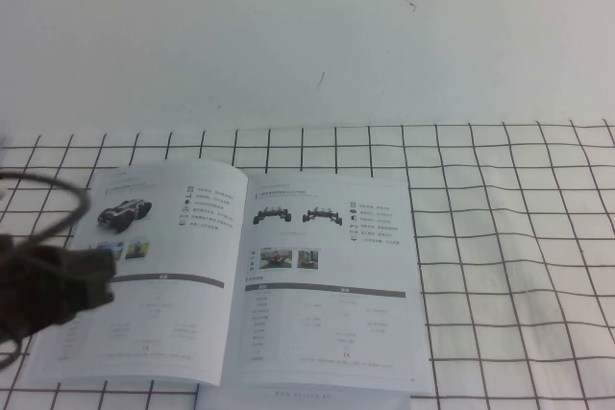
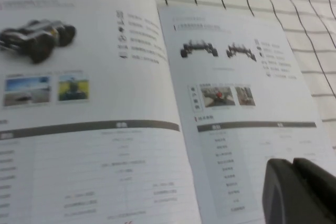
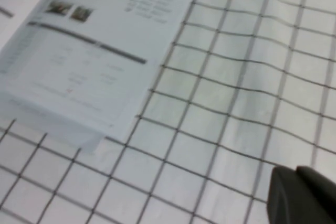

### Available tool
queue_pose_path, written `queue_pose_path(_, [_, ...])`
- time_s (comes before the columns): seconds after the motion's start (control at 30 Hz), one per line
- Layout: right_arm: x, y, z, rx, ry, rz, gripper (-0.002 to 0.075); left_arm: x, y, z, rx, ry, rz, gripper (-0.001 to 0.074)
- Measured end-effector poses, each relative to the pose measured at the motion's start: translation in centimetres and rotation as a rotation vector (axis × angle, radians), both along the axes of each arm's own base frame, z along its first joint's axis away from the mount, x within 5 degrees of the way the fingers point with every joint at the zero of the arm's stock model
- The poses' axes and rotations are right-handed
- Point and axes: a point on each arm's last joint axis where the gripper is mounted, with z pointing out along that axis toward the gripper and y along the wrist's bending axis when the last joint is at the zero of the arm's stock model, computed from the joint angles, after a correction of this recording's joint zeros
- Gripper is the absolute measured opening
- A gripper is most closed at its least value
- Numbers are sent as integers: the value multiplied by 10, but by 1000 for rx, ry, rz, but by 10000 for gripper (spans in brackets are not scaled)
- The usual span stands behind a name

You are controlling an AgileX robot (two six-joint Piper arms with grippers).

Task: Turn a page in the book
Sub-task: Open the closed book

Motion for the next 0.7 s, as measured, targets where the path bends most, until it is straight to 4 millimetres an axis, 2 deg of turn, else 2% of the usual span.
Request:
queue_pose_path(0.17, [38, 10, -19, 77, 138, 175, -2, 68, -14, -12, -44, 202, -162, -3])
queue_pose_path(0.27, [63, 12, -35, 112, 218, 221, -2, 106, -17, -32, -58, 298, -191, -3])
queue_pose_path(0.33, [78, 13, -41, 121, 231, 239, -2, 124, -19, -48, -60, 354, -198, -3])
queue_pose_path(0.4, [95, 19, -43, 118, 230, 261, -2, 136, -24, -63, -52, 391, -209, -3])
queue_pose_path(0.5, [117, 34, -43, 105, 225, 310, -2, 143, -37, -80, 3, 410, -229, -3])
queue_pose_path(0.6, [139, 56, -48, 94, 243, 372, -2, 144, -46, -87, 74, 407, -222, -3])
queue_pose_path(0.7, [159, 81, -55, 84, 264, 428, -2, 145, -44, -89, 143, 403, -184, -3])
